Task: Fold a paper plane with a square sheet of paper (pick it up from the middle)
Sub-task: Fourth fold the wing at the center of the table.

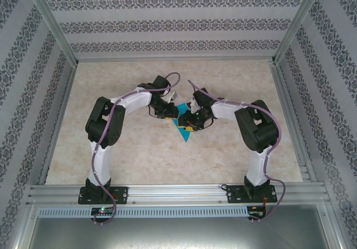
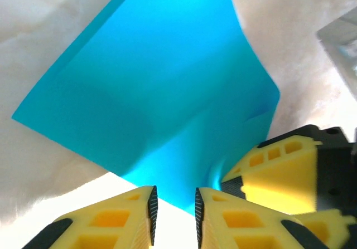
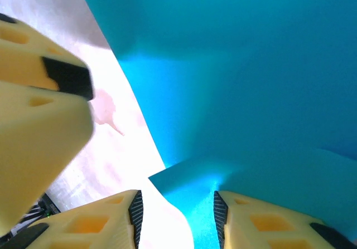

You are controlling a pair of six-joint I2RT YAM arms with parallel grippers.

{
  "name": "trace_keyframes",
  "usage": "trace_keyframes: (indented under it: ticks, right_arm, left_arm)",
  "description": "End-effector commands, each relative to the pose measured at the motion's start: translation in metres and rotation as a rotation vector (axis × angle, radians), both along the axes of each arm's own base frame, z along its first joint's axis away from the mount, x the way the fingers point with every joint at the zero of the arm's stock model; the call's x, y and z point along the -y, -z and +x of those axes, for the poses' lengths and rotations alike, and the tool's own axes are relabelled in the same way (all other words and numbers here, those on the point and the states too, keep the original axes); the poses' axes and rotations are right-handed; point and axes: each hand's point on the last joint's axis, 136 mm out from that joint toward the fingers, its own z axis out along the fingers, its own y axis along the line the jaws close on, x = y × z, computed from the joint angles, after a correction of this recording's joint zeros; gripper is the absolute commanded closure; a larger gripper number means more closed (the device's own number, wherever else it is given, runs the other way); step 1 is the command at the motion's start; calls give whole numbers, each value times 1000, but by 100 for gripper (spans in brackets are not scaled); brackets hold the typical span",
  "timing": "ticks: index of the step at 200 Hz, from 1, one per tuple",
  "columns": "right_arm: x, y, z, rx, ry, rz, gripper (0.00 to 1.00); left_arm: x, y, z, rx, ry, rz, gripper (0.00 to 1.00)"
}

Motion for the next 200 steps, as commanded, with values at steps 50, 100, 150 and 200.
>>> trace_keyframes:
  ticks: [50, 100, 150, 200]
  right_arm:
    - [16, 18, -9, -26, 27, -58, 70]
    - [19, 22, -12, -38, 23, -68, 86]
    - [22, 25, -14, -43, 25, -75, 93]
    - [24, 26, -15, -47, 24, -74, 98]
  left_arm:
    - [6, -24, -2, -17, -37, -97, 79]
    - [14, -17, -7, -46, -34, -137, 83]
    - [25, -7, -17, -79, -12, -156, 87]
    - [34, 9, -31, -115, 17, -149, 88]
